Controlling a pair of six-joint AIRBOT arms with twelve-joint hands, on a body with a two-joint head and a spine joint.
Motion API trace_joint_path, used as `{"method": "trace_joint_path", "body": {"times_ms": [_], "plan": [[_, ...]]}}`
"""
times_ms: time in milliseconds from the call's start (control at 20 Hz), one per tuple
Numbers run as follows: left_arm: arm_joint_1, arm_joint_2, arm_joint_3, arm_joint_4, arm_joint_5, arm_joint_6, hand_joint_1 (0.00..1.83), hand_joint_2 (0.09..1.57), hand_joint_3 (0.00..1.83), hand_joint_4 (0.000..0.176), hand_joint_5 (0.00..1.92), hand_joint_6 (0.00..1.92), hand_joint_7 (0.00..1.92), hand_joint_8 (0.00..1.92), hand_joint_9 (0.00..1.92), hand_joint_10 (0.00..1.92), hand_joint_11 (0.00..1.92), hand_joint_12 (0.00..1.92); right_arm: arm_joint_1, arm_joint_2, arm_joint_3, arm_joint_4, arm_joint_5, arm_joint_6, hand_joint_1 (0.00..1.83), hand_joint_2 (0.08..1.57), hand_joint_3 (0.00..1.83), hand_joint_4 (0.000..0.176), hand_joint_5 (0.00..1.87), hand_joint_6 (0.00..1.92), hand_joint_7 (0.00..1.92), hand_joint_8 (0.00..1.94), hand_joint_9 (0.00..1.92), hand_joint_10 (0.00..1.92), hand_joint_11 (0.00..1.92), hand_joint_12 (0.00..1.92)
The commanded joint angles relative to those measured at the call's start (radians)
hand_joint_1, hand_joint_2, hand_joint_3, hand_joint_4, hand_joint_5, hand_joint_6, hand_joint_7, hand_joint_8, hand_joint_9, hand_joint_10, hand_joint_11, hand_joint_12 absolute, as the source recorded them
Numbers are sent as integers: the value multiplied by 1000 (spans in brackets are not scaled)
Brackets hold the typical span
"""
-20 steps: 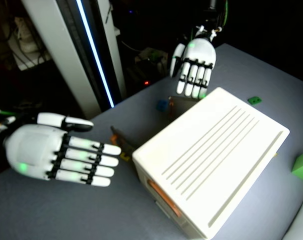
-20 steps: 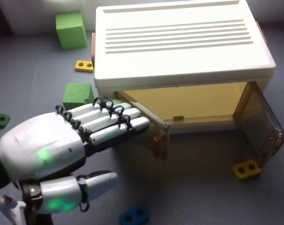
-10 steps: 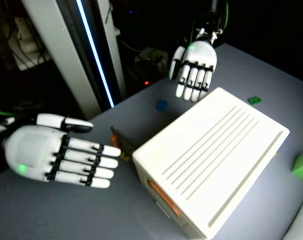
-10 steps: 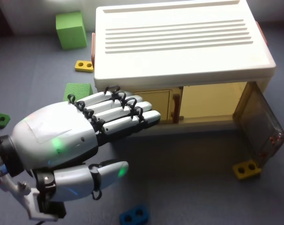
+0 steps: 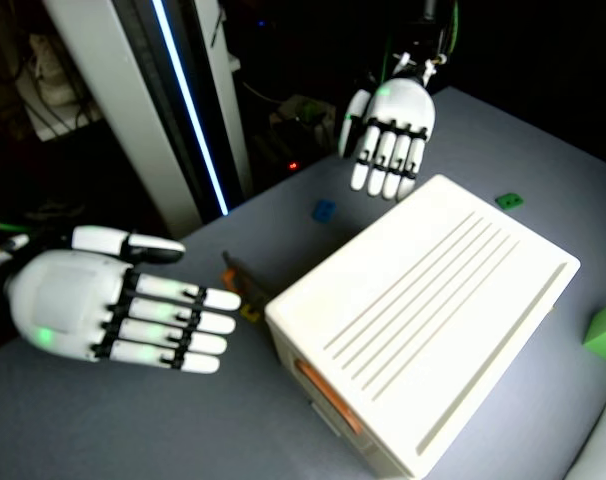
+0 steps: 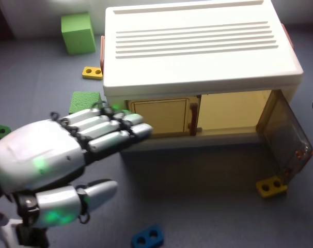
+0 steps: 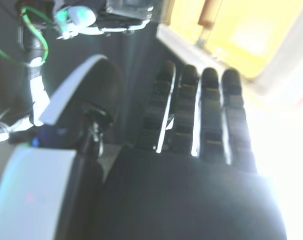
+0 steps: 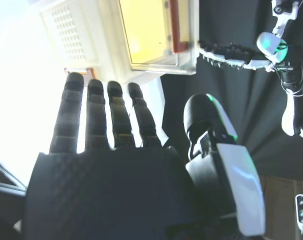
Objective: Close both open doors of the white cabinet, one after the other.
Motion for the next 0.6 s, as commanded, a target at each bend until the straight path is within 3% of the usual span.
{"method": "trace_joint_path", "body": {"times_ms": [0, 50, 200, 300, 550], "plan": [[8, 15, -11, -40, -151, 24, 0, 1571, 234, 0, 38, 2, 0, 0, 5, 1, 0, 165, 5, 8, 2, 24, 112, 8, 0, 1451, 6, 0, 55, 0, 2, 1, 0, 0, 38, 0], [26, 28, -23, -73, -169, 49, 0, 1571, 228, 0, 7, 0, 0, 0, 0, 0, 0, 69, 5, 8, 2, 18, 107, 9, 0, 1455, 7, 0, 47, 0, 0, 0, 0, 0, 33, 0], [112, 75, -61, -195, -259, 116, 0, 1571, 229, 0, 0, 0, 0, 0, 0, 0, 9, 46, 6, 9, 1, -13, 81, 15, 0, 1448, 2, 0, 52, 3, 0, 0, 0, 0, 15, 3], [191, 104, -89, -280, -352, 159, 0, 1571, 220, 0, 0, 0, 0, 0, 18, 1, 0, 194, 9, 8, 1, -33, 60, 18, 0, 1443, 0, 0, 42, 4, 1, 0, 0, 0, 0, 0], [297, 118, -114, -387, -501, 181, 0, 1571, 113, 0, 55, 4, 56, 6, 87, 7, 0, 455, 31, 4, 2, -72, 14, 18, 0, 1453, 3, 0, 46, 4, 0, 0, 0, 0, 0, 0]]}}
